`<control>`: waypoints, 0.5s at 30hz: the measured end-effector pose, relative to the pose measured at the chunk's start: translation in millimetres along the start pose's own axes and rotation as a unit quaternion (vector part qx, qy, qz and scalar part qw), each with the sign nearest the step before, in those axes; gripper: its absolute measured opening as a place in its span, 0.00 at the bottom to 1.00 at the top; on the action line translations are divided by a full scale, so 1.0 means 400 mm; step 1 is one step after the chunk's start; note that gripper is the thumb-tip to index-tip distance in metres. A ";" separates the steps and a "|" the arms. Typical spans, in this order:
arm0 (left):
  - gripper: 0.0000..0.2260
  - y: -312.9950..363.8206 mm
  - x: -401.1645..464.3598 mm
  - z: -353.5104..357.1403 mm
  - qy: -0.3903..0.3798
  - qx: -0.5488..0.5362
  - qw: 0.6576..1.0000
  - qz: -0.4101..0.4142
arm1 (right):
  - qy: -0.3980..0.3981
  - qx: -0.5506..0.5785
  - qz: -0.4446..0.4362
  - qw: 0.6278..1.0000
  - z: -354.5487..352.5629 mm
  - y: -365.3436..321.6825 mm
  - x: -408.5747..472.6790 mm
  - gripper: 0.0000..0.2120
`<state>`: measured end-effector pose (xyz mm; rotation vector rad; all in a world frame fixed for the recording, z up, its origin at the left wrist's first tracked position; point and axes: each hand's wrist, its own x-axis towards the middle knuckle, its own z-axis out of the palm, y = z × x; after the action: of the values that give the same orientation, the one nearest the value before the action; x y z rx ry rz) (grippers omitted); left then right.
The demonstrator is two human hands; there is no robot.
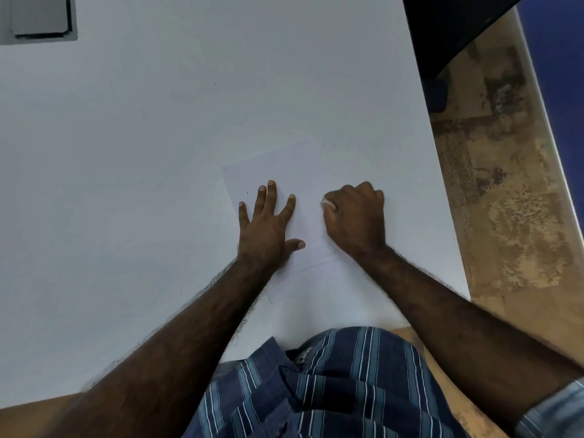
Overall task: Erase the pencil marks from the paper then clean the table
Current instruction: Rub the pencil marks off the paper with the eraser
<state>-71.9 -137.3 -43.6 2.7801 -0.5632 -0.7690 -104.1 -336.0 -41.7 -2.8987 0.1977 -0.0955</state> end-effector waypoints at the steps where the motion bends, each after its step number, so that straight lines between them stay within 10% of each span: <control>1: 0.44 0.000 0.000 0.001 0.001 0.000 1.000 0.000 | 0.008 0.007 0.026 1.000 -0.001 -0.001 0.005 0.07; 6: 0.44 -0.004 0.000 0.005 0.007 -0.003 1.000 0.006 | -0.047 0.013 -0.134 0.990 0.018 -0.066 -0.060 0.11; 12: 0.44 -0.004 0.002 0.003 0.001 -0.007 1.000 0.003 | 0.009 0.002 0.023 1.000 0.008 -0.019 0.018 0.08; 15: 0.44 -0.005 0.001 0.009 0.006 -0.008 1.000 0.006 | -0.011 0.016 -0.060 0.998 0.014 -0.065 -0.019 0.09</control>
<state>-72.7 -135.9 -47.6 2.7633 -0.5682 -0.7495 -107.8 -308.6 -41.2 -2.8767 0.0171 -0.0857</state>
